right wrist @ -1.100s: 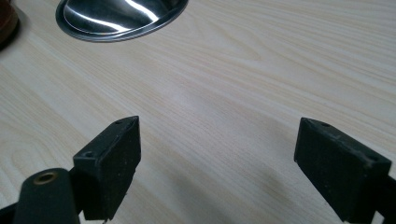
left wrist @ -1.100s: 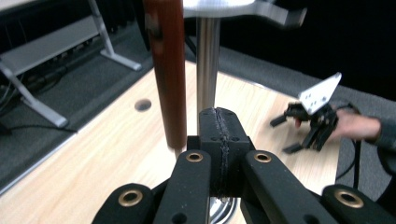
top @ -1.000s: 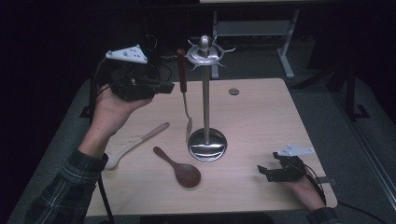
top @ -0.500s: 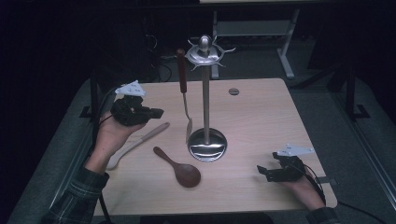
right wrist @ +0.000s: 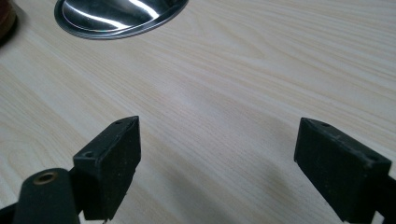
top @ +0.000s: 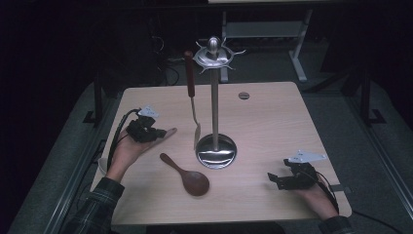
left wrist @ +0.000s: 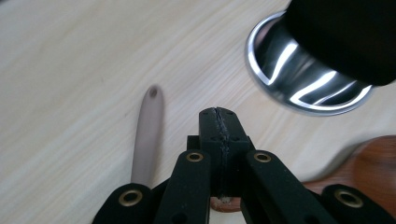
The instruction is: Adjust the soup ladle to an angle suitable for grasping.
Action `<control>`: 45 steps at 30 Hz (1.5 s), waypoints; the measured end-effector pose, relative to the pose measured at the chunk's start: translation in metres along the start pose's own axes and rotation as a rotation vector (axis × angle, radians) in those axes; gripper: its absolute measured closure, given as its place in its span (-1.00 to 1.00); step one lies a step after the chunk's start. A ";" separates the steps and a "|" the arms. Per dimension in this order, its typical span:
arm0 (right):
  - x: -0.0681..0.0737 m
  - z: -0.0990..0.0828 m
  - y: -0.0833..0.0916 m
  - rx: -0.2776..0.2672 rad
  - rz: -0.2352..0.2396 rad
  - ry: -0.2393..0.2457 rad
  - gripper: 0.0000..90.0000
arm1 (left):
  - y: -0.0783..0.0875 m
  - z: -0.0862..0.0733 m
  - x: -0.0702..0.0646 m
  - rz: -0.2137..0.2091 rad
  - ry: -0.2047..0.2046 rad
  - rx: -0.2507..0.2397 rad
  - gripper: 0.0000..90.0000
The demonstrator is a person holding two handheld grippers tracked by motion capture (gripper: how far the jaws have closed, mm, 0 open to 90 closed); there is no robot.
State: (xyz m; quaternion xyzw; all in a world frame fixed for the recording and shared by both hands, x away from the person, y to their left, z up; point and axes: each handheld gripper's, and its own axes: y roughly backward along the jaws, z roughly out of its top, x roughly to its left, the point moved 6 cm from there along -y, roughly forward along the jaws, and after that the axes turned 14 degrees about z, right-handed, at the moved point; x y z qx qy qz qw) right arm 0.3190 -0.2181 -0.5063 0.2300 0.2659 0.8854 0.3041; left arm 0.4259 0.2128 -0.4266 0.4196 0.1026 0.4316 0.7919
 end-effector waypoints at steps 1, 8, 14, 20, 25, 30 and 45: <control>0.000 0.000 0.000 0.003 0.000 0.001 -0.68 | -0.006 -0.002 0.000 0.004 0.004 0.009 1.00; -0.001 0.000 0.000 0.003 0.000 0.002 -0.68 | -0.040 -0.015 0.004 0.032 0.030 0.065 1.00; -0.001 0.000 0.000 0.002 0.000 0.003 -0.68 | -0.060 -0.023 0.008 0.051 0.019 0.117 1.00; -0.001 0.000 0.001 0.002 -0.001 0.003 -0.68 | -0.072 -0.028 0.011 0.081 0.019 0.137 1.00; -0.001 0.000 0.001 0.002 -0.001 0.004 -0.68 | -0.075 -0.029 0.015 0.101 0.010 0.147 1.00; -0.001 0.000 0.000 0.003 0.000 0.005 -0.68 | -0.078 -0.030 0.025 0.139 0.056 0.150 1.00; -0.002 -0.001 0.000 0.007 0.002 0.002 -0.68 | -0.072 -0.036 0.055 0.184 0.176 0.138 1.00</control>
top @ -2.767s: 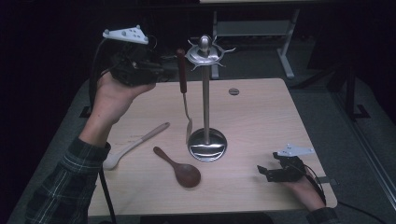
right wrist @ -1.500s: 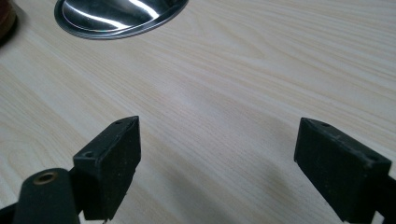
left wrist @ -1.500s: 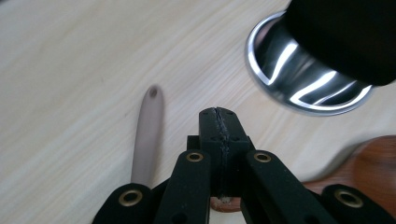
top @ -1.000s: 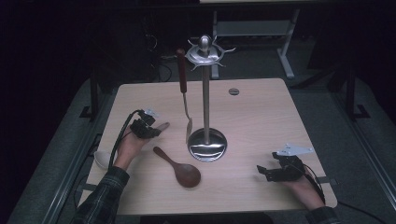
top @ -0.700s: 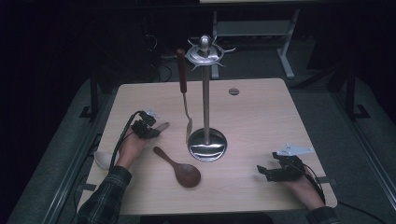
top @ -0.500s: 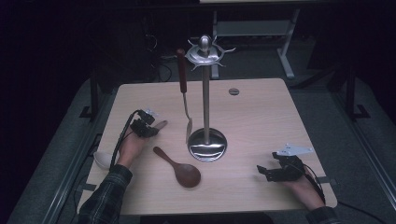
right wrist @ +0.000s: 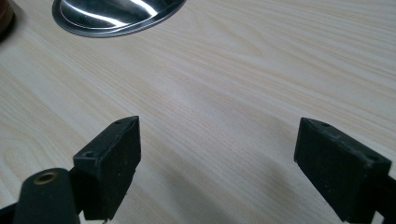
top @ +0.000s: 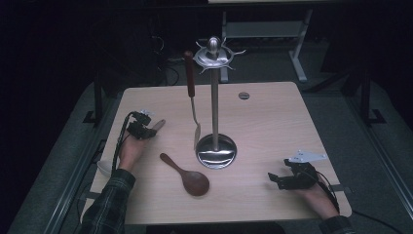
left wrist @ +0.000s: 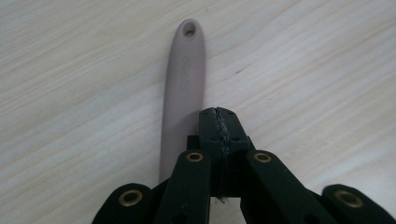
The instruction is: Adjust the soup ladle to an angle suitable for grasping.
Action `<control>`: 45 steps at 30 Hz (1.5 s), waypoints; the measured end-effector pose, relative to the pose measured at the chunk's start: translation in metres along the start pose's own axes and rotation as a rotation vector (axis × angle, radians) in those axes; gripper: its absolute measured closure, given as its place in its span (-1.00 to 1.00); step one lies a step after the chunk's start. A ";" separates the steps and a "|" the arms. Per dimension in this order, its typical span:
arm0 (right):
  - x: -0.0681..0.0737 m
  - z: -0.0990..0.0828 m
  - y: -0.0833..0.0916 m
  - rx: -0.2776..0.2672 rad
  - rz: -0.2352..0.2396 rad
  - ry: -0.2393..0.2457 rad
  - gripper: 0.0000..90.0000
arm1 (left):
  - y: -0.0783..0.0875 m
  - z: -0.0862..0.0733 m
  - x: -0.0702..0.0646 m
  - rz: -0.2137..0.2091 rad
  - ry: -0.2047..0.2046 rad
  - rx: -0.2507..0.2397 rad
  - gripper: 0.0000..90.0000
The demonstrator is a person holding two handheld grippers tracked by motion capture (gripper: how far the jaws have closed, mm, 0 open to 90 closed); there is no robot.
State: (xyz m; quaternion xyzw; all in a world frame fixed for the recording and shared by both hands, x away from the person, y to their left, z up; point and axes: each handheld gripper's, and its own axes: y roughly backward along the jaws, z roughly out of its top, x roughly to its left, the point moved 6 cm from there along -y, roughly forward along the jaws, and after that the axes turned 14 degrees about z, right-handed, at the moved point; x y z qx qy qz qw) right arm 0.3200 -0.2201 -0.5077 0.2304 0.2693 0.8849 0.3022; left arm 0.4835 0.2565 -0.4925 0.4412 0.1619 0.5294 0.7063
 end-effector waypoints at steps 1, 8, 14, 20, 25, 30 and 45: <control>0.000 0.000 0.000 0.000 0.000 -0.001 -0.68 | 0.003 0.001 0.000 -0.005 -0.006 -0.001 1.00; 0.001 0.000 0.000 -0.004 0.000 -0.002 -0.68 | 0.028 0.006 0.002 -0.070 -0.086 0.069 0.86; 0.001 0.001 -0.001 0.001 0.003 -0.003 -0.68 | 0.037 0.005 0.019 -0.050 -0.118 0.144 0.55; 0.000 0.000 -0.001 0.002 0.004 0.002 -0.67 | 0.032 -0.002 0.030 -0.054 -0.134 0.223 0.34; 0.000 0.000 -0.001 0.005 0.007 -0.003 -0.67 | 0.022 -0.013 0.030 -0.057 -0.149 0.288 0.29; 0.000 0.000 -0.002 0.007 0.010 -0.006 -0.67 | 0.018 -0.018 0.031 -0.072 -0.169 0.314 0.30; 0.000 -0.001 -0.002 0.011 0.009 -0.006 -0.67 | 0.009 -0.021 0.028 -0.074 -0.172 0.345 0.63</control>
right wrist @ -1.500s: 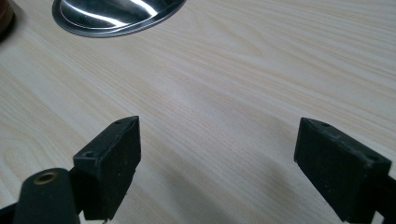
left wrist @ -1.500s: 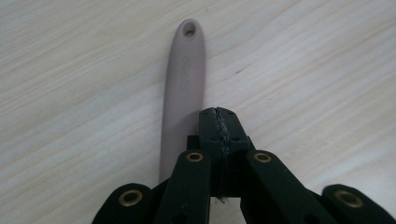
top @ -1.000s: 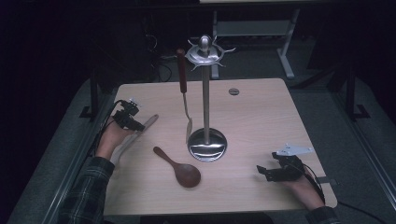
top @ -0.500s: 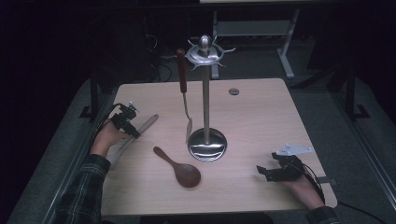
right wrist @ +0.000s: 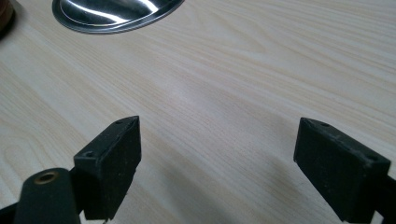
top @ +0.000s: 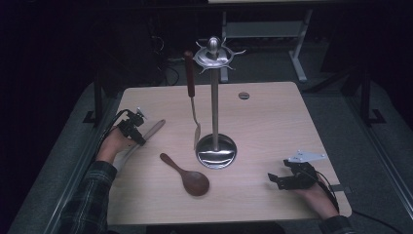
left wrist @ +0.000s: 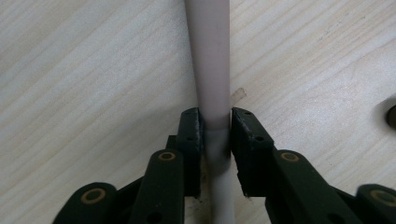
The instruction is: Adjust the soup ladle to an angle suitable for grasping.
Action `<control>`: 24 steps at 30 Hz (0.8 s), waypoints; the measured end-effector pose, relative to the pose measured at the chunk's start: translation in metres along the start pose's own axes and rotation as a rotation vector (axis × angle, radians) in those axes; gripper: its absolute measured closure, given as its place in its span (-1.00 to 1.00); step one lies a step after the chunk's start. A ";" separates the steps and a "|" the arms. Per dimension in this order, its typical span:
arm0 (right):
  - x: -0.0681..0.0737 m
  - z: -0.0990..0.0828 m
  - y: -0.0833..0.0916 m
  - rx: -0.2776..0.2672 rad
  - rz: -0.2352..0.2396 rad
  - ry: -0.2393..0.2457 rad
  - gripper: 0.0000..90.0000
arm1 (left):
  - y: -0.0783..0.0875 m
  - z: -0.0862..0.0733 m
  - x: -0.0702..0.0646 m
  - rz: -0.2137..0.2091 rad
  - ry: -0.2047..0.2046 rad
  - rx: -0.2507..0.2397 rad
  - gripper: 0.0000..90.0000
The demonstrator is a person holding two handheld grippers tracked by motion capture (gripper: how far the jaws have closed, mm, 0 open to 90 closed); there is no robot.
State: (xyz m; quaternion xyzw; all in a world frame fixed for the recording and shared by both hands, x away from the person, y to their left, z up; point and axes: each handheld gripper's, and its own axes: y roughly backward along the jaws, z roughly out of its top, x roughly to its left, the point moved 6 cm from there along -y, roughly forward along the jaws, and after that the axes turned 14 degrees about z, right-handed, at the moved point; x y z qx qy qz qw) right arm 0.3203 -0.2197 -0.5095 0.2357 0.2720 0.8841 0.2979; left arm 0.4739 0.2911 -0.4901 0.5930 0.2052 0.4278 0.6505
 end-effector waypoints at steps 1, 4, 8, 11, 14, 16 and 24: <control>0.000 0.000 0.000 0.000 0.000 -0.001 -0.67 | 0.000 0.000 0.000 -0.001 -0.002 0.004 0.64; 0.000 0.000 0.000 0.001 0.000 0.000 -0.67 | -0.001 0.000 0.000 0.001 -0.007 0.008 0.65; 0.000 0.000 0.000 0.001 0.000 0.000 -0.67 | -0.001 0.000 0.000 0.002 -0.006 0.011 0.66; 0.000 0.000 0.000 0.002 -0.001 -0.001 -0.67 | -0.001 0.000 0.000 -0.006 0.005 0.014 0.68; 0.000 0.000 0.000 0.001 -0.001 0.000 -0.67 | -0.001 -0.001 0.000 -0.007 0.007 0.014 0.70; 0.000 0.000 0.000 -0.001 -0.002 -0.002 -0.67 | 0.001 -0.001 0.001 0.007 0.000 0.009 0.71; 0.000 0.000 0.000 0.000 -0.002 0.000 -0.67 | 0.014 -0.004 0.006 -0.009 0.043 -0.080 0.71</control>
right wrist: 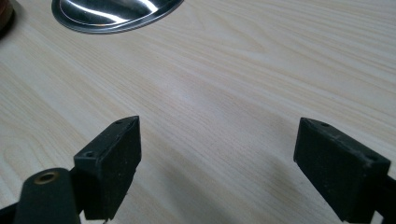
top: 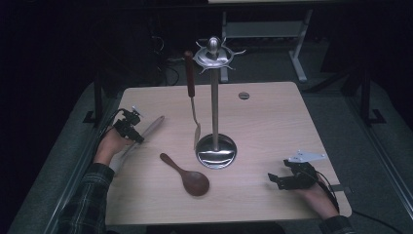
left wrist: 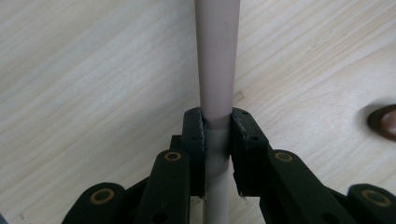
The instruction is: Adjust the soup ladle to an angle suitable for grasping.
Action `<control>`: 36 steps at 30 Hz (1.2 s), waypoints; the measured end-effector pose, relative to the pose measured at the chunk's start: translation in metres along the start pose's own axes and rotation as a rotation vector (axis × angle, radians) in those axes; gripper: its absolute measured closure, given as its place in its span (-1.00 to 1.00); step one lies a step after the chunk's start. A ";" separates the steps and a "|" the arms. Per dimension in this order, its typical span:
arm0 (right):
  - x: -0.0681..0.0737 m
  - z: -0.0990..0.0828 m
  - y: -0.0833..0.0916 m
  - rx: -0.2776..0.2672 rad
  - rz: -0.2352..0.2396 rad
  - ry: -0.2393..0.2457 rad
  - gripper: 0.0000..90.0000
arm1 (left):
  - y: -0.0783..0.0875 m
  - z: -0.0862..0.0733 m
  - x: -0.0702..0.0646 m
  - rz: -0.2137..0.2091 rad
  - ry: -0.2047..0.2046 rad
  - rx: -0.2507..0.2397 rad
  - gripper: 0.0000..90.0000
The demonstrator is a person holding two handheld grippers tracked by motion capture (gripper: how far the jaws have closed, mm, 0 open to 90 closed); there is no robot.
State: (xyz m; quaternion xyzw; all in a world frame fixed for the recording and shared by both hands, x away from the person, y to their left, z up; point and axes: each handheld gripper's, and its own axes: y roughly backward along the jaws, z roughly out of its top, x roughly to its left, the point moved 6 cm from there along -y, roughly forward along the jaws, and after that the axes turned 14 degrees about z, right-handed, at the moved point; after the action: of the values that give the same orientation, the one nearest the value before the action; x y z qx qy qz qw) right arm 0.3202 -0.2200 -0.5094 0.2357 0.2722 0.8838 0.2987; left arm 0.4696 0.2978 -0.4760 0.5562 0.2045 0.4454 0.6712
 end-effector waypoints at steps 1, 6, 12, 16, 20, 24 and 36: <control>0.000 0.000 0.000 0.000 0.000 0.000 -0.67 | 0.002 -0.001 0.001 -0.002 0.007 -0.013 0.71; 0.000 0.000 0.000 0.001 0.000 0.002 -0.67 | 0.017 -0.002 0.003 -0.031 0.039 -0.084 0.71; 0.000 0.000 0.000 0.000 0.000 0.001 -0.67 | 0.043 -0.003 0.003 -0.047 0.104 -0.220 0.71; 0.000 0.000 -0.001 0.001 0.001 -0.002 -0.67 | 0.058 -0.004 0.001 -0.062 0.128 -0.308 0.71; 0.001 0.001 -0.001 -0.001 0.003 0.000 -0.67 | 0.073 -0.006 -0.003 -0.059 0.140 -0.398 0.71; 0.001 0.001 -0.001 -0.001 0.004 -0.005 -0.67 | 0.085 -0.008 -0.008 -0.062 0.152 -0.463 0.71; -0.002 0.010 -0.004 -0.022 0.004 0.006 -0.67 | 0.124 -0.015 -0.029 -0.066 0.159 -0.660 0.71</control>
State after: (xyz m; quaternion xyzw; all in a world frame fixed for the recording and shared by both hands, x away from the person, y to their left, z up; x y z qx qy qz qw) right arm 0.3287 -0.2149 -0.5048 0.2303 0.2628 0.8882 0.2985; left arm 0.3966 0.2805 -0.3716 0.2657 0.1191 0.5075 0.8109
